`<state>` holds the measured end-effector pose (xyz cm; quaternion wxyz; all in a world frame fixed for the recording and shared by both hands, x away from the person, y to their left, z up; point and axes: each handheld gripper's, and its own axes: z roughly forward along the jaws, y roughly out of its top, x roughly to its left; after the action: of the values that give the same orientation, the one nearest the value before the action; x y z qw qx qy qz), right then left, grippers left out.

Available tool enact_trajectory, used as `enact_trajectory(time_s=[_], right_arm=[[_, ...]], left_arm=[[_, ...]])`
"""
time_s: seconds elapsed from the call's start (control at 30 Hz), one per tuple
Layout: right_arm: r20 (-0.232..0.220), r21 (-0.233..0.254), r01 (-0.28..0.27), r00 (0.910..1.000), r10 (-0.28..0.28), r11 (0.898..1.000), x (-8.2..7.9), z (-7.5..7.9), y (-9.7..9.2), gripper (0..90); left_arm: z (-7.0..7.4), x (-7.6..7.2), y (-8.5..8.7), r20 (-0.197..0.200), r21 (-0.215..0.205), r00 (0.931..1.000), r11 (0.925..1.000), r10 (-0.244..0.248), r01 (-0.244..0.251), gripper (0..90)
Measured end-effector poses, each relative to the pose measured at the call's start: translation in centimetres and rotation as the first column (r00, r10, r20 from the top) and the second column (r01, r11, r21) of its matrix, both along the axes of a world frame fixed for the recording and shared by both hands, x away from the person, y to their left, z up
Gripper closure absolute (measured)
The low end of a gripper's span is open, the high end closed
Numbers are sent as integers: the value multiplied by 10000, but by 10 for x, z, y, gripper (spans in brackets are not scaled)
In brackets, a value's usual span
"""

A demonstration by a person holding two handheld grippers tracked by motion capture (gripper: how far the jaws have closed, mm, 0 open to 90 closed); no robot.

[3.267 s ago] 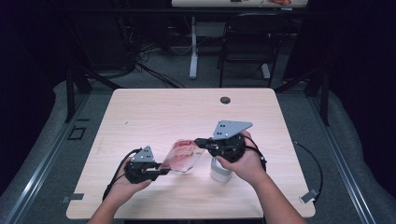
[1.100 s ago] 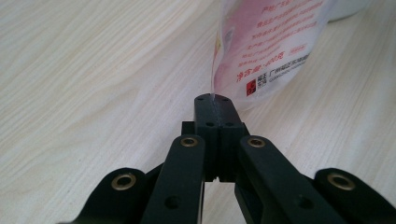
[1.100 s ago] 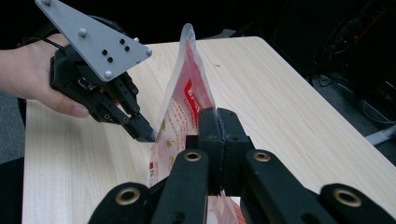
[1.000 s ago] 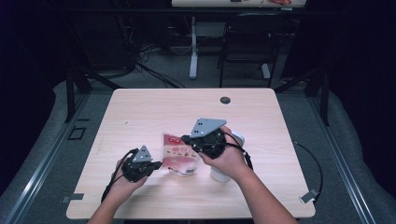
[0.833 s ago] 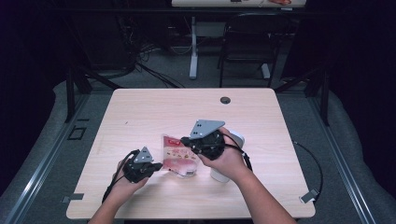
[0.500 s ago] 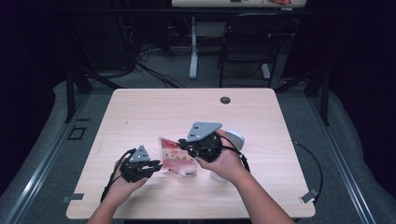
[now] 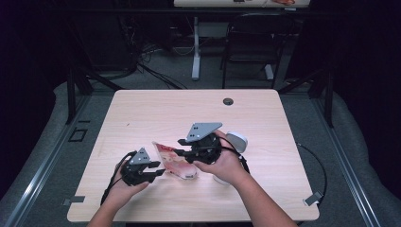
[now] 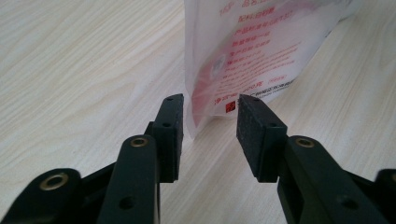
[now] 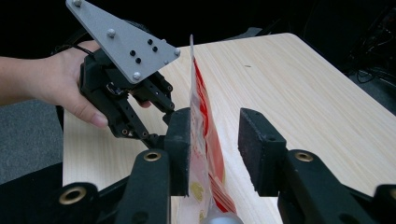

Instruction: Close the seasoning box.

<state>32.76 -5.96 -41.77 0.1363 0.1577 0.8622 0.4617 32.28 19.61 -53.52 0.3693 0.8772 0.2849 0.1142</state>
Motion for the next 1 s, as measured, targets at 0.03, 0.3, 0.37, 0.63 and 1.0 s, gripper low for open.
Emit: enact_trajectory(time_s=[0.03,0.3,0.37,0.63,1.0], right_arm=[[-75,-12,-30,10000,29,10000,0,0,0,640],[-159,794,29,9999,-17,9968,-2,10,-9,580],[-174,1011,64,9998,-47,9949,-2,15,-16,591],[41,1727,870,9960,-891,9811,-2,26,-55,627],[89,1660,2823,9577,-2877,9449,7,15,-110,790]], left_arm=[[0,0,0,13,18,10000,10000,21,-21,602],[0,0,2,-30,-55,9999,9999,154,-155,575],[0,0,3,-52,-77,9998,9998,166,-166,574],[1,0,8,-30,-164,9995,9993,323,-323,570],[1,-2,9,11,-8,9995,9995,318,-318,568]])
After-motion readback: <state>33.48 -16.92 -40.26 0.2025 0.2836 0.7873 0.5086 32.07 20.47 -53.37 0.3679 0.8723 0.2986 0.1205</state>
